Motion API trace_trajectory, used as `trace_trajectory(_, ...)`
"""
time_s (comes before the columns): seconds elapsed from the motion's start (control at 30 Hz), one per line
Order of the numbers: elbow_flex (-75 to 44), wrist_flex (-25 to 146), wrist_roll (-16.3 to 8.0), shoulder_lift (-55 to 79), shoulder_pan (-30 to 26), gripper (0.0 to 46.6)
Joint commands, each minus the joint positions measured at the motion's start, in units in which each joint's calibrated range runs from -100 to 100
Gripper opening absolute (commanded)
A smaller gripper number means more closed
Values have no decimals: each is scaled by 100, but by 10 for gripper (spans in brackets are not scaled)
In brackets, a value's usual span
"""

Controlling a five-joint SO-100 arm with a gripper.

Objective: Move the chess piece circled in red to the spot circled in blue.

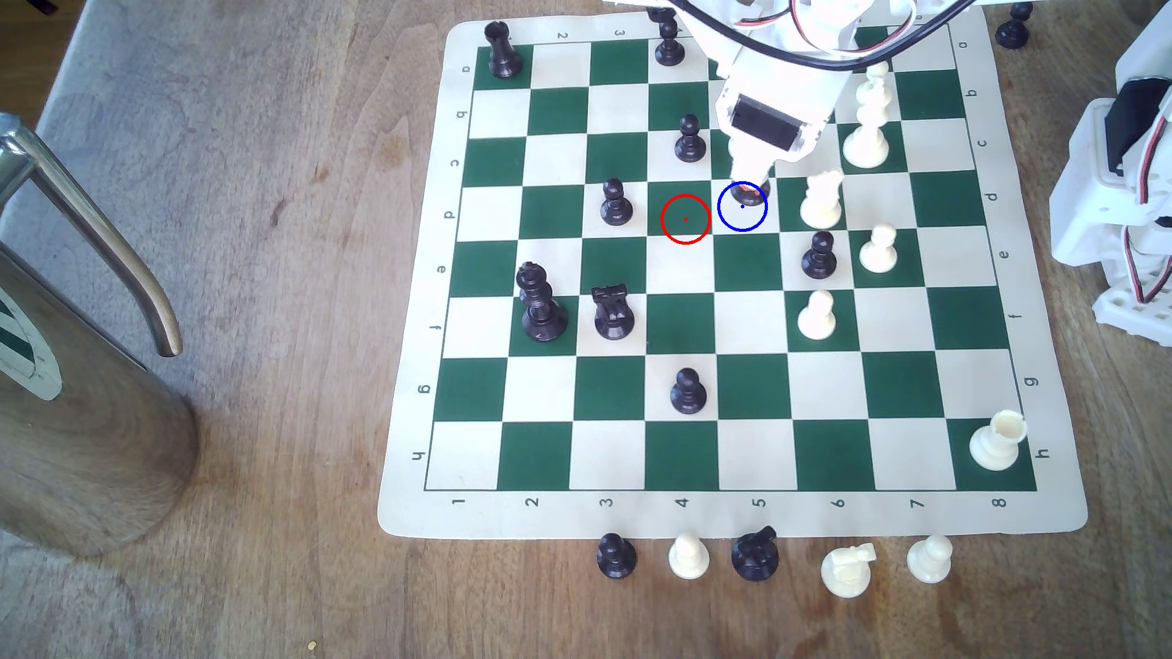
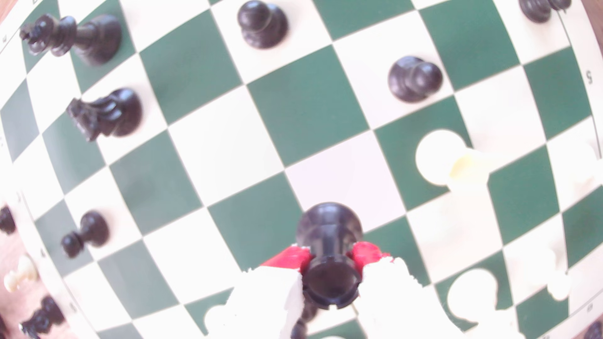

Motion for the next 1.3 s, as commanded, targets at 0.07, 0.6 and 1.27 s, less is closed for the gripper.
trace_trajectory(0.07, -22, -364, 54, -107, 166, 2)
trace_trajectory(0.6, 168, -822, 78, 530, 189, 2)
trace_trajectory(1.27, 123, -921, 151, 937, 307, 147)
